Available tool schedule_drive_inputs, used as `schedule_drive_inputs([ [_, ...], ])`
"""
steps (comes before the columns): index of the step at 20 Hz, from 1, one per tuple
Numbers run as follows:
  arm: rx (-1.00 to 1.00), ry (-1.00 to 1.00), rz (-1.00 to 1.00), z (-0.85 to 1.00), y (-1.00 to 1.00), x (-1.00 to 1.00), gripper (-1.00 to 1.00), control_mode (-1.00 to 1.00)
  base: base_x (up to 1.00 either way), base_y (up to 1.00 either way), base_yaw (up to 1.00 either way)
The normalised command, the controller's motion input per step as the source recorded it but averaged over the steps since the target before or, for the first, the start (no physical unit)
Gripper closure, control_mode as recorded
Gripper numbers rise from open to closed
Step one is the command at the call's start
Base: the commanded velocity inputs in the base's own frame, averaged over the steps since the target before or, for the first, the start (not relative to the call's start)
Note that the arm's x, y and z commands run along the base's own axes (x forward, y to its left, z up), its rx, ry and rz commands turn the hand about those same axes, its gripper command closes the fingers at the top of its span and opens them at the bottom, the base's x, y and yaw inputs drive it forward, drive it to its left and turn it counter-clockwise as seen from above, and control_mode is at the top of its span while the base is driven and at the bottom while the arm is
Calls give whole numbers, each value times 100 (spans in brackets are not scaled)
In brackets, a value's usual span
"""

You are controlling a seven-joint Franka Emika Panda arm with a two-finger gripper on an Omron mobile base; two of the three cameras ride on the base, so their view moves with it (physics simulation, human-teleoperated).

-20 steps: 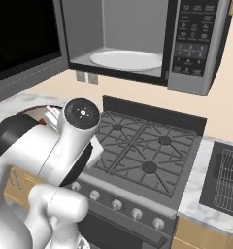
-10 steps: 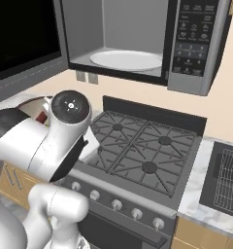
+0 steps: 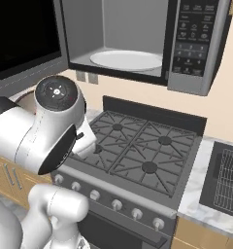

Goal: Place the bowl containing the broccoli and hot dog in the microwave. Close the microwave door and press the start button to microwave the meal.

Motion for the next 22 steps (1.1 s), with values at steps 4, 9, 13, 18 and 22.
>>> schedule_drive_inputs([
  [4, 0, 0, -10, 34, -5, -14, 100, -100, 0, 0, 0],
  [9, 0, -7, -12, 37, 0, 0, 100, -100, 0, 0, 0],
  [13, 0, -13, -10, 18, 0, 4, 100, -100, 0, 0, 0],
  [18, 0, -19, -11, 15, 3, 11, 100, -100, 0, 0, 0],
  [22, 0, -17, -15, 31, 6, 25, 100, -100, 0, 0, 0],
])
